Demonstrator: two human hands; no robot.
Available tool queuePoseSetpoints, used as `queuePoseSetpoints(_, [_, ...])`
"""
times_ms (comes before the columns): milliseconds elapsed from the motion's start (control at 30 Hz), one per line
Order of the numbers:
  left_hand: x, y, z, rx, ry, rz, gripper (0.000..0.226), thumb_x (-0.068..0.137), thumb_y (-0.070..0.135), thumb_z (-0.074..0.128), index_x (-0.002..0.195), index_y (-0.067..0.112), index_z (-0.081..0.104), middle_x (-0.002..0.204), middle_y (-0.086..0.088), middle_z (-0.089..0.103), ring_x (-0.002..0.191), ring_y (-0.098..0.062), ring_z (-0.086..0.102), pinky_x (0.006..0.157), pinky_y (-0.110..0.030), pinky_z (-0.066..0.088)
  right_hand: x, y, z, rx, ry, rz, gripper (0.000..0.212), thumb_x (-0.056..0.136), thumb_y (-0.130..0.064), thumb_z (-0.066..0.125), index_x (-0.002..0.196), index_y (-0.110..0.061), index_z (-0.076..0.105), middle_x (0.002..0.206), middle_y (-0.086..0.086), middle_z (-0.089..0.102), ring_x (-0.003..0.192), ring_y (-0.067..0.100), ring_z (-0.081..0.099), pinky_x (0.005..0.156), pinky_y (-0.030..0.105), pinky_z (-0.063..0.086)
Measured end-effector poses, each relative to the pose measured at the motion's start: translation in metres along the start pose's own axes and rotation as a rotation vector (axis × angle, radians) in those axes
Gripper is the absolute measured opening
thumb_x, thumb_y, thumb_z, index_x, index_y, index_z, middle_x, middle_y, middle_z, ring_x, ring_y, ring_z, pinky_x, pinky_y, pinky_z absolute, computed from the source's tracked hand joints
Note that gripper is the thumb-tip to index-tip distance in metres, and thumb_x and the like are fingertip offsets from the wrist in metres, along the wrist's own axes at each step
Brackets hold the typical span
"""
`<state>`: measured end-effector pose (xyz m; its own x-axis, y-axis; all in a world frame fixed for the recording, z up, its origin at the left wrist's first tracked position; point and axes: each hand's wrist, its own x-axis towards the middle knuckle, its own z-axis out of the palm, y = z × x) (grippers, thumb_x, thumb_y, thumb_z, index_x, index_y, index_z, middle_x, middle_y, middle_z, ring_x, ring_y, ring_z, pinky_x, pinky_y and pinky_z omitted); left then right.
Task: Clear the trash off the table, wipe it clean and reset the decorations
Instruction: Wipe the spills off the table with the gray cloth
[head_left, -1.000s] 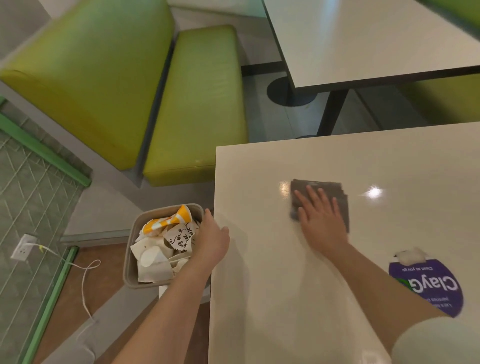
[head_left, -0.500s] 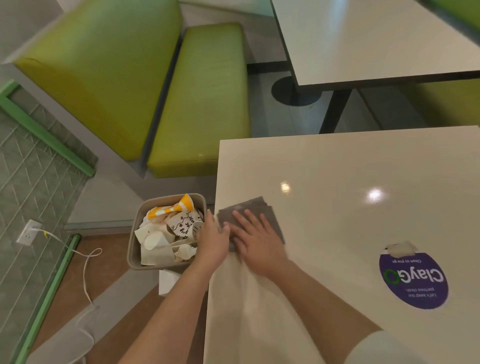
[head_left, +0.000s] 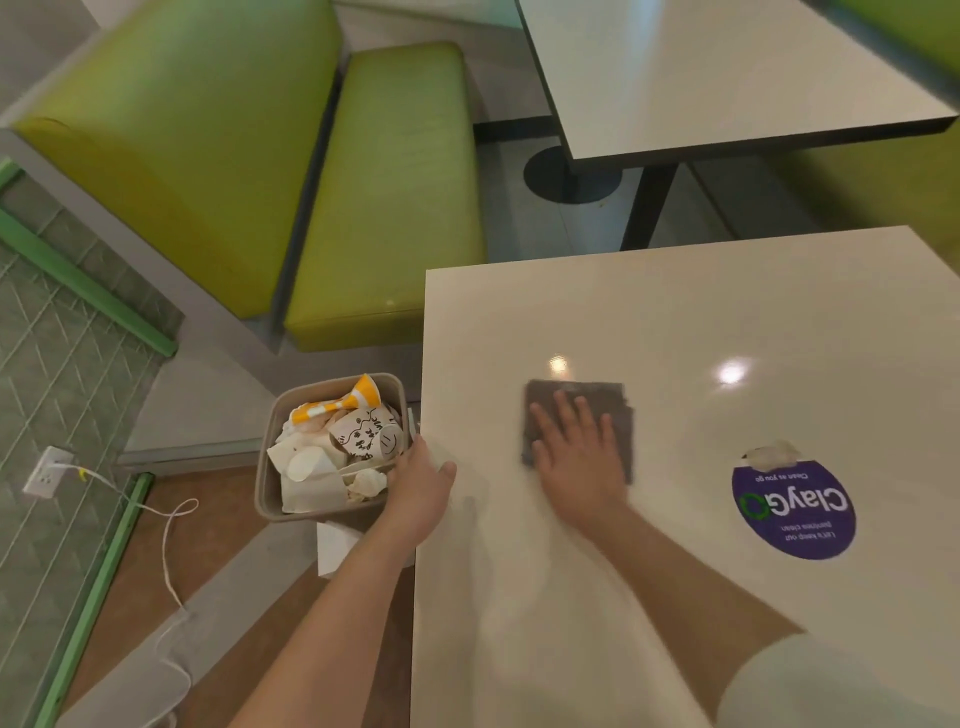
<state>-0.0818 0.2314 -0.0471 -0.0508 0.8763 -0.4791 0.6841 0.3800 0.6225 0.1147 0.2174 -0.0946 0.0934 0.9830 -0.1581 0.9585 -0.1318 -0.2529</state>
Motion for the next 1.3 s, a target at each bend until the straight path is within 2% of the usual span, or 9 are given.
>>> queuePoseSetpoints(167, [-0.007, -0.002, 0.005, -0.292, 0.034, -0.002, 0.069, 0.088, 0.066, 0.026, 0.132, 0.019, 0.051, 0.146, -0.008, 0.046, 0.138, -0.027, 0.037, 0.117, -0.048, 0.024, -0.048, -0.092, 0.031, 0.072, -0.085, -0.289, 0.057, 0.097, -0.041, 0.024, 0.149, -0.026, 0.037, 0.159, 0.002, 0.029, 0.148, 0.027, 0.020, 0.115, 0.049, 0.007])
queuePoseSetpoints(267, [-0.007, -0.012, 0.015, -0.325, 0.083, 0.002, 0.091, 0.073, 0.078, 0.023, 0.132, 0.015, 0.051, 0.142, -0.009, 0.049, 0.137, -0.026, 0.038, 0.116, -0.048, 0.025, -0.048, -0.086, 0.035, 0.069, -0.053, -0.334, 0.056, 0.097, -0.040, 0.023, 0.150, -0.027, 0.035, 0.159, -0.002, 0.029, 0.149, 0.024, 0.019, 0.115, 0.046, 0.005])
queuePoseSetpoints(400, [-0.028, -0.009, 0.016, -0.187, 0.090, -0.014, 0.066, 0.100, 0.046, 0.038, 0.150, 0.005, 0.028, 0.156, -0.013, 0.030, 0.145, -0.030, 0.023, 0.119, -0.045, 0.016, -0.053, -0.020, 0.024, 0.029, 0.033, -0.192, 0.057, 0.096, -0.044, 0.012, 0.152, -0.038, 0.026, 0.161, -0.009, 0.013, 0.150, 0.017, 0.008, 0.118, 0.041, -0.004])
queuePoseSetpoints(600, [-0.045, -0.038, 0.019, -0.261, 0.090, -0.048, 0.040, 0.085, 0.044, 0.049, 0.110, 0.013, 0.056, 0.118, -0.013, 0.061, 0.115, -0.033, 0.054, 0.101, -0.049, 0.042, -0.070, 0.069, -0.002, -0.012, 0.061, 0.115, 0.066, 0.090, -0.050, -0.004, 0.153, -0.040, 0.010, 0.163, -0.011, 0.001, 0.151, 0.013, -0.003, 0.122, 0.041, -0.003])
queuePoseSetpoints(667, [-0.051, -0.041, 0.015, -0.290, 0.064, -0.061, 0.039, 0.097, 0.032, 0.047, 0.121, 0.003, 0.052, 0.127, -0.023, 0.054, 0.123, -0.039, 0.047, 0.102, -0.048, 0.040, -0.067, 0.056, 0.000, -0.003, 0.082, 0.196, 0.071, 0.088, -0.050, -0.006, 0.155, -0.036, 0.013, 0.164, -0.006, 0.002, 0.151, 0.017, -0.001, 0.121, 0.044, -0.003])
queuePoseSetpoints(733, [-0.054, -0.042, 0.012, -0.311, 0.056, -0.082, 0.046, 0.102, 0.032, 0.041, 0.139, 0.004, 0.044, 0.138, -0.007, 0.050, 0.135, -0.029, 0.040, 0.110, -0.043, 0.032, -0.068, 0.022, 0.007, 0.010, 0.063, 0.166, 0.074, 0.086, -0.049, -0.008, 0.155, -0.032, 0.011, 0.164, -0.003, 0.000, 0.151, 0.019, -0.004, 0.120, 0.045, -0.006])
queuePoseSetpoints(800, [-0.057, -0.042, 0.011, -0.290, 0.053, -0.071, 0.034, 0.104, 0.029, 0.039, 0.129, 0.011, 0.053, 0.122, 0.005, 0.051, 0.128, -0.021, 0.042, 0.104, -0.037, 0.033, -0.078, -0.023, 0.021, 0.000, -0.006, 0.000, 0.070, 0.089, -0.048, -0.002, 0.155, -0.031, 0.012, 0.164, -0.002, 0.000, 0.151, 0.020, -0.004, 0.119, 0.045, -0.008])
queuePoseSetpoints(1000, [-0.066, -0.058, 0.020, -0.205, 0.078, -0.108, 0.054, 0.099, 0.036, 0.046, 0.147, 0.012, 0.041, 0.148, -0.015, 0.039, 0.134, -0.030, 0.041, 0.113, -0.044, 0.033, -0.130, -0.097, 0.052, 0.029, -0.039, -0.368, 0.053, 0.099, -0.038, 0.029, 0.149, -0.023, 0.037, 0.157, 0.000, 0.032, 0.148, 0.024, 0.022, 0.115, 0.046, 0.011])
queuePoseSetpoints(1300, [-0.096, -0.068, 0.034, -0.088, 0.093, -0.239, 0.055, 0.098, 0.051, 0.040, 0.143, 0.020, 0.045, 0.144, -0.013, 0.036, 0.135, -0.031, 0.034, 0.110, -0.044, 0.034, -0.137, 0.066, 0.016, -0.041, 0.030, -0.005, 0.057, 0.097, -0.044, 0.011, 0.153, -0.037, 0.019, 0.162, -0.010, 0.014, 0.150, 0.013, 0.008, 0.120, 0.038, -0.001])
